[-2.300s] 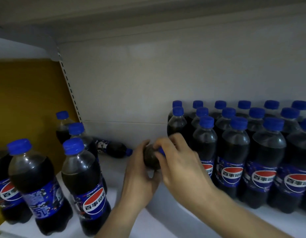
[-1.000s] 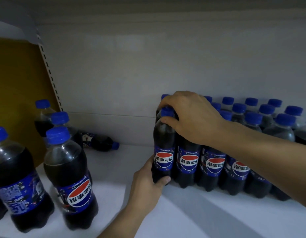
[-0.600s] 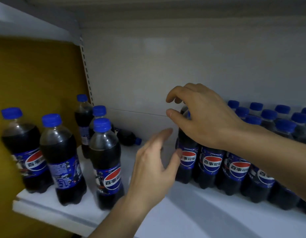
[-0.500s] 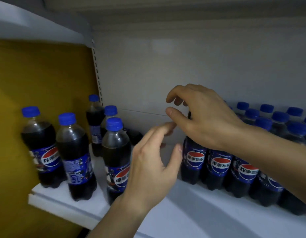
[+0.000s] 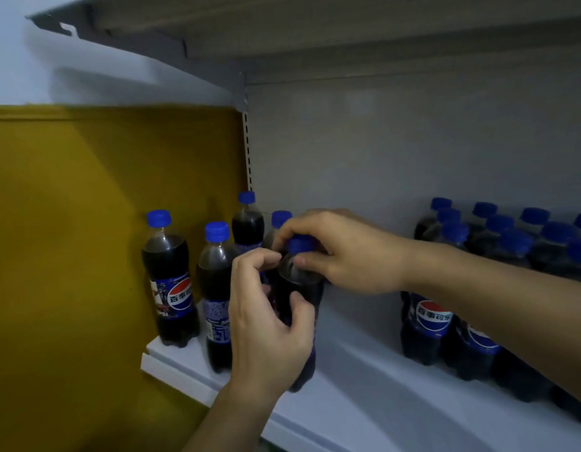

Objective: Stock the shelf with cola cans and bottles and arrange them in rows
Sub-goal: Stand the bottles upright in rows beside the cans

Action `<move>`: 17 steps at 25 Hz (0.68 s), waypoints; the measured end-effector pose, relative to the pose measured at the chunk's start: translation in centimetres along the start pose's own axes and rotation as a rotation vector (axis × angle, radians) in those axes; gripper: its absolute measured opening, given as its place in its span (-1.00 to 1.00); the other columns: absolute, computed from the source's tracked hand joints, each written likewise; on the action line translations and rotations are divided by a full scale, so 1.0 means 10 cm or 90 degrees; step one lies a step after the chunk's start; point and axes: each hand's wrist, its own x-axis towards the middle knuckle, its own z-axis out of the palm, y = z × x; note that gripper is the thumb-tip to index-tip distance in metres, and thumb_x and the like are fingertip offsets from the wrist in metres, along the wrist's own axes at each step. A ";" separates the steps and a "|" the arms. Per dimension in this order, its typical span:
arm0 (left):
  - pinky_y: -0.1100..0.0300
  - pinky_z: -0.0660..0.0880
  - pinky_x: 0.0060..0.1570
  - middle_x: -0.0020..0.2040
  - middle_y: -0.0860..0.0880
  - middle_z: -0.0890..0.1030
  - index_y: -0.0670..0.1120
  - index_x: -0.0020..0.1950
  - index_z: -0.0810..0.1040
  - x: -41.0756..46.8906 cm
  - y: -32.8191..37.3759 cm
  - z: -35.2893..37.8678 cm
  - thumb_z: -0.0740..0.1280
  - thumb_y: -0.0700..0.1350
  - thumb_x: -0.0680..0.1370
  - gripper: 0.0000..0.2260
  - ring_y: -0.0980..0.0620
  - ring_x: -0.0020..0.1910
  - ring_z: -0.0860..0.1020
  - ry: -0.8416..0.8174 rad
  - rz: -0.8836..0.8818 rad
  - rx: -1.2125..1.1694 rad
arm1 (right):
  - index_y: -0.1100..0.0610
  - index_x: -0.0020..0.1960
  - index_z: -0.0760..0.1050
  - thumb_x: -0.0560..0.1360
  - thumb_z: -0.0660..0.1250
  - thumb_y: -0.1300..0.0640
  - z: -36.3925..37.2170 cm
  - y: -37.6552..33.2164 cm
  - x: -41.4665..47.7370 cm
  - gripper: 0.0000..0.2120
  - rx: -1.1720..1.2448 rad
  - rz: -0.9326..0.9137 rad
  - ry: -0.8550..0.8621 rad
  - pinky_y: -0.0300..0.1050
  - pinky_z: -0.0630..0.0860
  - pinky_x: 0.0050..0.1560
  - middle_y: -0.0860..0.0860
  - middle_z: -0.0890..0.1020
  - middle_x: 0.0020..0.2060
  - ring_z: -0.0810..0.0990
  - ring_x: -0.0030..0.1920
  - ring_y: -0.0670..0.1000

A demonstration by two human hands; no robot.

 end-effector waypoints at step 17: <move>0.06 0.51 0.32 0.28 0.23 0.54 0.35 0.34 0.38 0.02 -0.72 1.71 0.53 -0.27 0.43 -0.30 0.25 0.29 0.49 -0.196 -0.222 -0.111 | 0.04 0.12 0.61 0.54 0.43 0.01 -1.10 1.27 0.01 -0.81 -0.165 0.190 0.114 -0.35 0.42 -0.14 -0.21 0.54 -0.15 0.53 -0.18 -0.20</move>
